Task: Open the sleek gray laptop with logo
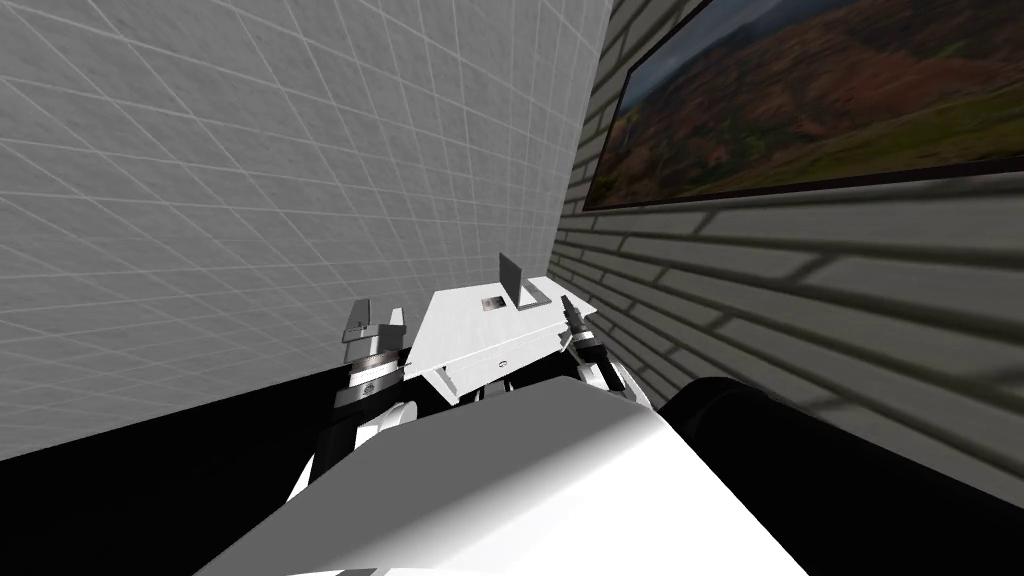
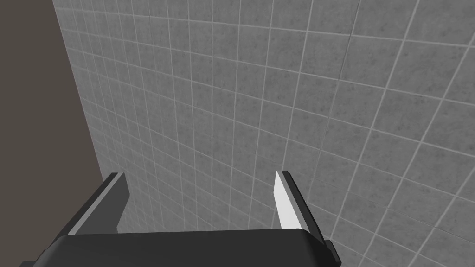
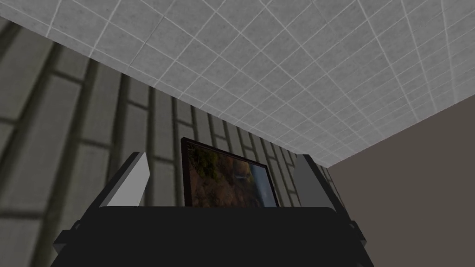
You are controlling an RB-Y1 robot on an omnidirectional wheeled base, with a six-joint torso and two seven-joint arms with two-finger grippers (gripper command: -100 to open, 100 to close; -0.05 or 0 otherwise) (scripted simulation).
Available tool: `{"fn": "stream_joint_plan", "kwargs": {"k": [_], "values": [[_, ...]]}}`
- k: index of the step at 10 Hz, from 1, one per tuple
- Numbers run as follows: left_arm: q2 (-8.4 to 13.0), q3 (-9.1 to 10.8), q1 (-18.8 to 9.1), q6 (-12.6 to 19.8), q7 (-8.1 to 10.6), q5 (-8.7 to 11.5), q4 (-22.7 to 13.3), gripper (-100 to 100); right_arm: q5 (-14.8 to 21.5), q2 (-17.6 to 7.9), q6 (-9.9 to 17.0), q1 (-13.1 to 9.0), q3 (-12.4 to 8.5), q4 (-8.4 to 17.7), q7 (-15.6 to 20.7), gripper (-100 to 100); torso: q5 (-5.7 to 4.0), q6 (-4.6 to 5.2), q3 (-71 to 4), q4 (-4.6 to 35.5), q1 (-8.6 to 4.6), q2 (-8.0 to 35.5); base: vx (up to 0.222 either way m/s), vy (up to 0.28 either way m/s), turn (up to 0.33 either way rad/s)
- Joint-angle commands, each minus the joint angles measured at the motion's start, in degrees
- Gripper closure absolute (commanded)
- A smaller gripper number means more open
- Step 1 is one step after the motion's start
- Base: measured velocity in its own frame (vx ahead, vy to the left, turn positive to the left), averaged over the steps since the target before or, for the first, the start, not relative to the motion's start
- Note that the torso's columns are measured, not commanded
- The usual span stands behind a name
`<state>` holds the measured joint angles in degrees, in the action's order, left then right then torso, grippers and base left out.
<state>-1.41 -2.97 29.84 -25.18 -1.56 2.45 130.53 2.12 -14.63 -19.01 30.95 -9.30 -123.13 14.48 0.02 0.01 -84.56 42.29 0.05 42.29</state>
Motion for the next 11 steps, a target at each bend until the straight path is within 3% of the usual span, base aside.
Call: {"fn": "stream_joint_plan", "kwargs": {"k": [1, 7, 8, 11], "values": [[0.0, 0.0, 0.0, 0.0, 0.0, 0.0, 0.0, 0, 3.29, -3.85, 1.32, 0.43, -2.14, 2.65, 2.32, -100, 0.0, -0.01, -0.02, -0.01, -0.01, -0.02, -0.01, 0.087, 0.232], [0.0, 0.0, 0.0, 0.0, 0.0, 0.0, 0.0, 0, 11.75, -13.4, 4.7, 0.97, -7.52, 10.21, 8.13, -100, 0.0, -0.02, -0.04, -0.02, 0.0, -0.06, -0.009, 0.085, 0.21], [0.0, 0.0, 0.0, 0.0, 0.0, 0.0, 0.0, 0, 11.75, -13.66, 4.7, 0.97, -7.52, 10.21, 8.13, -100, 0.0, -0.01, -0.01, -0.01, 0.01, -0.01, -0.008, 0.066, 0.073], [0.0, 0.01, 0.0, 0.0, 0.0, 0.0, 0.0, 0, 16.26, -18.82, 6.59, 1.11, -10.34, 14.82, 11.16, -100, -0.03, -0.01, -0.01, -0.01, -0.06, -0.02, 0.001, 0.07, 0.186]]}}
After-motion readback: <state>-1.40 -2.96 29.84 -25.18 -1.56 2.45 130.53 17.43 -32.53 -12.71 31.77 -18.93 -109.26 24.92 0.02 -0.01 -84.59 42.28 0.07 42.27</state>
